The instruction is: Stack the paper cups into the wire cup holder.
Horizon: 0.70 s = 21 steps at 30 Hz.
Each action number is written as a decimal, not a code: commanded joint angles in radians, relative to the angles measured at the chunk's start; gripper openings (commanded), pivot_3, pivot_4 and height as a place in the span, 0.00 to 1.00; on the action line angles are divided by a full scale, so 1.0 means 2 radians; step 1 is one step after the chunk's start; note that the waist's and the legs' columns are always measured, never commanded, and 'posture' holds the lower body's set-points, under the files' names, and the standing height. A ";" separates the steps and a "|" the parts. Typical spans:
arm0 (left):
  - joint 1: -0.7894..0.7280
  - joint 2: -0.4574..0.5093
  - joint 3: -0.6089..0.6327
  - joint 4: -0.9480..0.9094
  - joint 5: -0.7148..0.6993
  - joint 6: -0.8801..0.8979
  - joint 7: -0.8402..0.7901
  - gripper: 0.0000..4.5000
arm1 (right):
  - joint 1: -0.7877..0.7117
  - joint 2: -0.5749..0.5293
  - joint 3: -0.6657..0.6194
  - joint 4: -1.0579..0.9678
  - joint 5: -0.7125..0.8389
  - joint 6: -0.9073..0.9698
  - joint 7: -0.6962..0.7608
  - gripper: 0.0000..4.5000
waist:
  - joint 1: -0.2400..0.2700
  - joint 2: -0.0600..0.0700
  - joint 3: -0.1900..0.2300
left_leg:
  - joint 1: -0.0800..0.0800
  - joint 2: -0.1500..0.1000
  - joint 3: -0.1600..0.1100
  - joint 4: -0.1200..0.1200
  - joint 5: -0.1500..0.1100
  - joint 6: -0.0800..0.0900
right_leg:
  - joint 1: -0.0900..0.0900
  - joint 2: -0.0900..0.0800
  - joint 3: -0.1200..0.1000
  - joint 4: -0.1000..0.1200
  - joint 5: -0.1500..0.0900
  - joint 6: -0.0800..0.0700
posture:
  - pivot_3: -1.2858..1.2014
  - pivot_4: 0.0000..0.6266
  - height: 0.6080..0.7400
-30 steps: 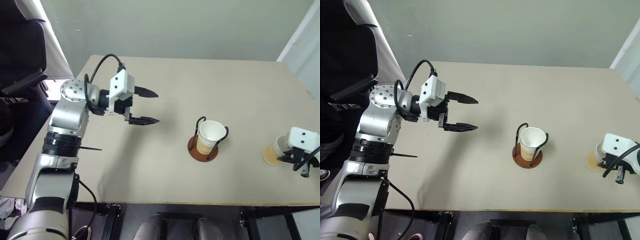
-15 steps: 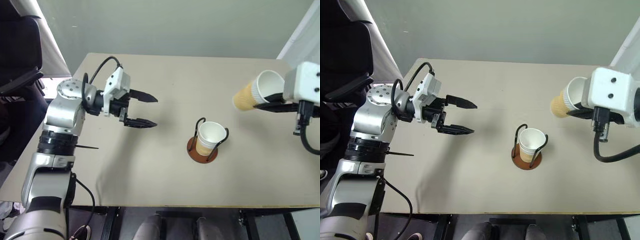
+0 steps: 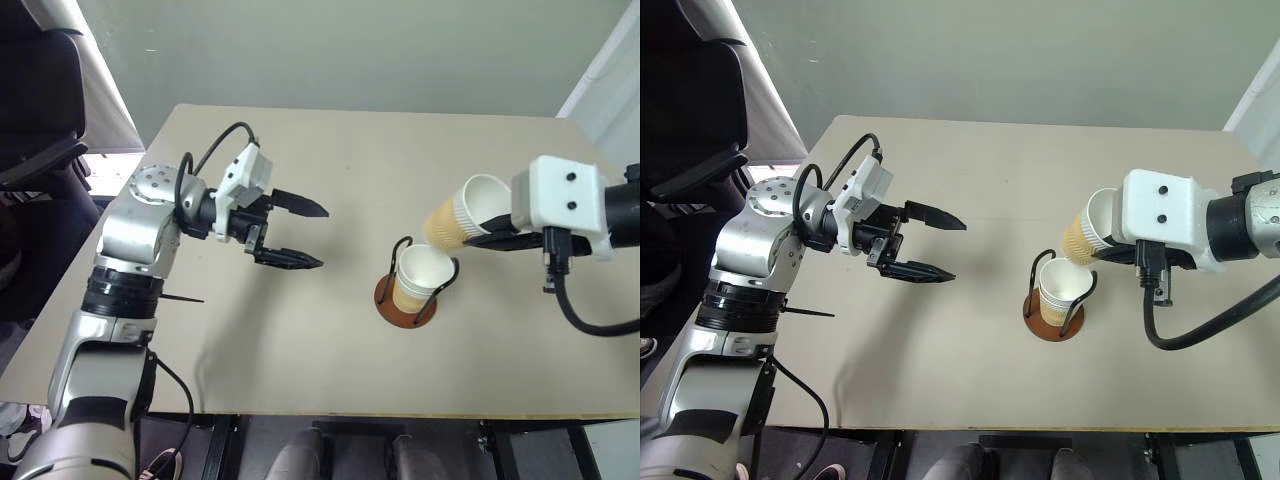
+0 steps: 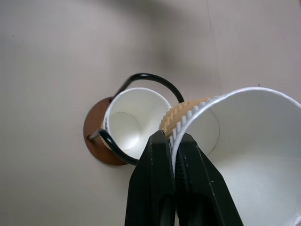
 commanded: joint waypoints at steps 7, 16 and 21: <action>-0.007 -0.002 0.000 -0.014 -0.001 -0.001 0.005 1.00 | -0.009 0.010 0.015 -0.024 0.010 0.013 0.004 0.01 | 0.000 0.000 0.000 | 0.000 0.000 0.000 0.000 0.000 0.000 | 0.000 0.000 0.000 0.000 0.000 0.000 | 0.52 0.24 1.00; -0.008 -0.004 -0.001 -0.017 -0.002 0.000 0.010 1.00 | 0.003 0.011 0.045 -0.012 -0.025 -0.013 0.007 0.01 | 0.000 0.000 0.000 | 0.000 0.000 0.000 0.000 0.000 0.000 | 0.000 0.000 0.000 0.000 0.000 0.000 | 0.52 0.24 1.00; -0.008 -0.003 -0.001 -0.016 -0.001 -0.001 0.013 1.00 | 0.007 0.010 0.056 -0.007 -0.042 -0.031 0.015 0.01 | 0.000 0.000 0.000 | 0.000 0.000 0.000 0.000 0.000 0.000 | 0.000 0.000 0.000 0.000 0.000 0.000 | 0.52 0.24 1.00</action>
